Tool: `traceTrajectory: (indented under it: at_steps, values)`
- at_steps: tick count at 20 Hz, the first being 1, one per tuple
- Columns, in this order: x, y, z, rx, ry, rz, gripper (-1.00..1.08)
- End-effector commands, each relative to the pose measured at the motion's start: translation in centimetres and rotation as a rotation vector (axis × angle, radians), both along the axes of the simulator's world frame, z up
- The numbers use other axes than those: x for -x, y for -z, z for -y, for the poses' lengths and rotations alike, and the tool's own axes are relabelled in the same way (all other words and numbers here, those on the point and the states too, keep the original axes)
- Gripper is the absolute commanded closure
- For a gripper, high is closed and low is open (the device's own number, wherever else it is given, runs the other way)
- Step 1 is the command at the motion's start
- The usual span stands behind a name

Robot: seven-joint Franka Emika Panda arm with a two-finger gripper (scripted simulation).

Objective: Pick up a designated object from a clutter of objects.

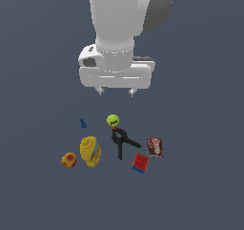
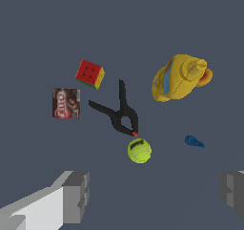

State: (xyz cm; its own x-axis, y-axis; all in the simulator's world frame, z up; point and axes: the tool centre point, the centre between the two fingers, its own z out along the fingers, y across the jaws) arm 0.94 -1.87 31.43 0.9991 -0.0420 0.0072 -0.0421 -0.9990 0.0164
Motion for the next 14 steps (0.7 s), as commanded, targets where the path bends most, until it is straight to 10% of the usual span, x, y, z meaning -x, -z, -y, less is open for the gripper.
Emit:
traceTrajectory:
  at_steps: [1,14]
  values:
    - [0.0,0.0,0.0,0.000,0.000,0.000,-0.92]
    - [-0.3,-1.1,0.6,-0.018,0.031,0.013,-0.92]
